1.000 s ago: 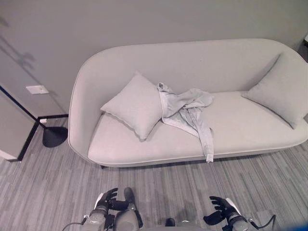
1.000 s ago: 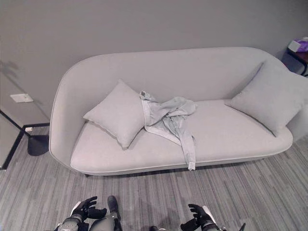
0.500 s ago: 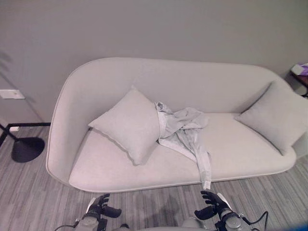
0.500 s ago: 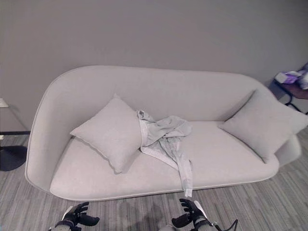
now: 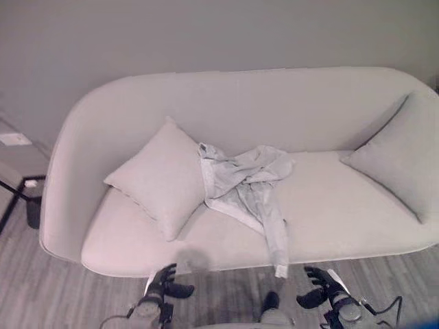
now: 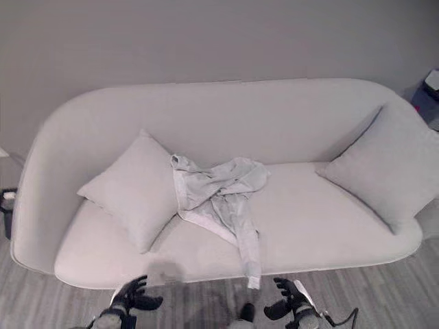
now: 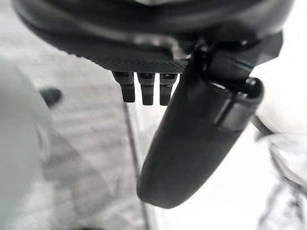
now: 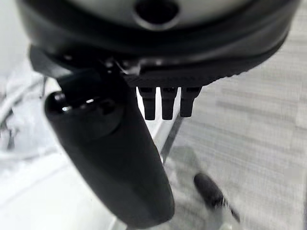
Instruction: Hang the clothes on the sofa on the clothes rack.
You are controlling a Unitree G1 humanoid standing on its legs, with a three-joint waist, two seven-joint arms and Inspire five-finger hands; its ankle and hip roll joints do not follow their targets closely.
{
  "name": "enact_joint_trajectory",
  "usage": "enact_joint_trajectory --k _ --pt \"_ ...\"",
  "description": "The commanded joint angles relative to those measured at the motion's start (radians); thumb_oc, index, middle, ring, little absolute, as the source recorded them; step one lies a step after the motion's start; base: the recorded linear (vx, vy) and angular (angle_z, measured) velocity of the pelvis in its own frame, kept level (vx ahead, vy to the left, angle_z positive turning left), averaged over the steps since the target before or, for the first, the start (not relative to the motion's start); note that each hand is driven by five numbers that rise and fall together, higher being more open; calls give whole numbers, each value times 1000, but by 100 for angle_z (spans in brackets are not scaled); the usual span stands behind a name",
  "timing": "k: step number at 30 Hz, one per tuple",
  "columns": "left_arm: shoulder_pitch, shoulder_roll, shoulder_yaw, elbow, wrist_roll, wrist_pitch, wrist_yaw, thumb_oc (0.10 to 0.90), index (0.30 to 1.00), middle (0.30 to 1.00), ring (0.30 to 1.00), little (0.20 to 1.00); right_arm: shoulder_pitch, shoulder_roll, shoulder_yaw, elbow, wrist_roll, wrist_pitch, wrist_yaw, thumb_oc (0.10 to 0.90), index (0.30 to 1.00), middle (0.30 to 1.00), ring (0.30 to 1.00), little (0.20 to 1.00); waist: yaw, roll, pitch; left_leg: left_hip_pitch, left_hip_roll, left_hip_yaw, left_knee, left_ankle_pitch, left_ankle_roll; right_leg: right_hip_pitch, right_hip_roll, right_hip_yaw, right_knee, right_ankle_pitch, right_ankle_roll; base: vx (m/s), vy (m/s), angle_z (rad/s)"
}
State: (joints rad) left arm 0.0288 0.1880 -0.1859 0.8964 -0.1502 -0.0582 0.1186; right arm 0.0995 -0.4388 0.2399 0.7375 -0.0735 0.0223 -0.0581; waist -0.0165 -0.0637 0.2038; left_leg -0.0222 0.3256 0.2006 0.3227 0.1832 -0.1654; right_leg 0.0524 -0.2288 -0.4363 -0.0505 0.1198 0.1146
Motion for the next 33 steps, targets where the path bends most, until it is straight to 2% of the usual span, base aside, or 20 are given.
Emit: enact_joint_trajectory --k 1,2,3,4,5,6,7,10,15,17,18,20,23,24,26,28,29,32,33 --pt "-2 70 -6 -119 -19 -46 31 800 900 900 900 900 7 -34 -1 -64 -27 -31 -46 800 900 900 900 900 35 -31 23 -88 -51 19 263 -123 62 38 -25 49 -37 -64 -21 176 -127 -21" --pt "5 47 -20 -160 -59 -58 12 800 900 900 900 900 7 -43 -18 -73 -63 -33 -74 800 900 900 900 900 38 -26 22 -98 -106 9 104 -182 68 58 -16 62 -37 -74 -14 149 -58 -17" --pt "5 48 -20 -160 -59 -58 12 800 900 900 900 900 7 -43 -19 -74 -63 -33 -74 800 900 900 900 900 38 -30 21 -97 -111 12 97 -177 69 56 -20 63 -37 -73 -13 293 22 -8" --pt "13 48 -32 -207 -48 -60 1 800 900 900 900 900 17 -55 -58 -116 -66 -31 -88 800 900 900 900 900 25 -7 7 -62 -85 68 -131 -149 57 64 -24 57 -37 -88 8 211 131 9" --pt "8 54 -36 -219 -40 -53 2 800 900 900 900 900 8 -66 -66 -113 -69 -30 -98 800 900 900 900 900 32 4 3 -71 -78 63 -223 -104 50 68 -23 47 -37 -90 12 216 125 6" --pt "8 54 -36 -220 -40 -52 2 800 900 900 900 900 8 -66 -66 -113 -69 -30 -98 800 900 900 900 900 30 5 3 -66 -80 62 -238 -95 49 69 -23 44 -37 -91 11 238 117 -2" --pt "5 69 -43 -284 -24 -56 14 800 900 900 900 900 3 -79 -79 -152 -62 -46 -95 800 900 900 900 900 28 24 -14 -8 -115 -11 -362 -108 46 76 -8 66 -37 -99 26 250 104 -3" --pt "7 98 -32 -385 9 -48 2 800 900 900 900 900 12 -107 -131 -268 -73 -53 -90 800 900 900 900 900 10 27 -42 30 -151 0 -396 -118 53 80 -29 73 -37 -87 36 240 153 -9" --pt "-13 207 18 -599 32 -67 -50 800 900 900 900 900 -79 -195 -176 -410 -122 -62 -90 800 900 900 900 900 26 10 -42 53 -181 63 -410 -160 75 44 -70 111 -37 -53 61 112 134 -20" --pt "-41 238 20 -638 39 -73 -57 800 900 900 900 900 -120 -220 -173 -401 -136 -58 -96 800 900 900 900 900 32 8 -37 48 -185 72 -410 -166 78 32 -78 113 -37 -44 67 15 69 -15" --pt "-126 302 13 -740 55 -86 -62 800 900 900 900 900 -213 -275 -163 -384 -142 -54 -109 800 900 900 900 900 41 6 -22 32 -193 76 -410 -171 80 8 -91 112 -37 -31 76 -7 37 -12" --pt "-173 335 9 -789 70 -91 -58 800 900 900 900 900 -260 -305 -151 -380 -153 -47 -118 800 900 900 900 900 44 6 -11 25 -194 74 -410 -173 80 -3 -94 110 -37 -27 80 -29 28 -8" --pt "-374 391 -32 -886 102 -114 -23 800 900 900 900 900 -434 -366 -115 -372 -146 -31 -154 800 900 900 900 900 50 9 29 -21 -200 68 -410 -161 75 -51 -105 108 -37 -10 87 -101 23 1" --pt "-511 408 -66 -924 136 -121 0 800 900 900 900 900 -562 -402 -69 -338 -134 -24 -170 800 900 900 900 900 52 12 50 -56 -203 61 -410 -152 72 -85 -109 110 -37 2 90 -82 11 9" --pt "-630 408 -109 -951 150 -129 23 800 900 900 900 900 -676 -429 -16 -273 -116 -16 -185 800 900 900 900 900 57 16 70 -84 -205 54 -410 -144 68 -112 -111 111 -37 11 94 -66 6 11" --pt "-687 408 -129 -953 147 -133 37 800 900 900 900 900 -753 -448 19 -226 -101 -11 -194 800 900 900 900 900 59 18 82 -100 -205 51 -410 -139 66 -129 -112 113 -37 16 95 -50 6 5" --pt "-776 403 -152 -946 138 -133 58 800 900 900 900 900 -878 -475 72 -150 -66 -5 -207 800 900 900 900 900 60 24 98 -124 -205 46 -410 -132 64 -156 -111 119 -37 22 96 -62 0 1" --pt "-893 415 -190 -919 138 -128 78 800 900 900 900 900 -1076 -509 167 -21 -1 -5 -205 800 900 900 900 900 65 34 124 -162 -206 44 -410 -121 60 -200 -110 132 -37 32 102 -47 5 1" --pt "-898 415 -187 -916 138 -129 79 800 900 900 900 900 -1090 -509 176 -12 2 -8 -205 800 900 900 900 900 64 35 126 -164 -206 45 -410 -120 61 -203 -110 133 -37 33 102 -41 18 1"
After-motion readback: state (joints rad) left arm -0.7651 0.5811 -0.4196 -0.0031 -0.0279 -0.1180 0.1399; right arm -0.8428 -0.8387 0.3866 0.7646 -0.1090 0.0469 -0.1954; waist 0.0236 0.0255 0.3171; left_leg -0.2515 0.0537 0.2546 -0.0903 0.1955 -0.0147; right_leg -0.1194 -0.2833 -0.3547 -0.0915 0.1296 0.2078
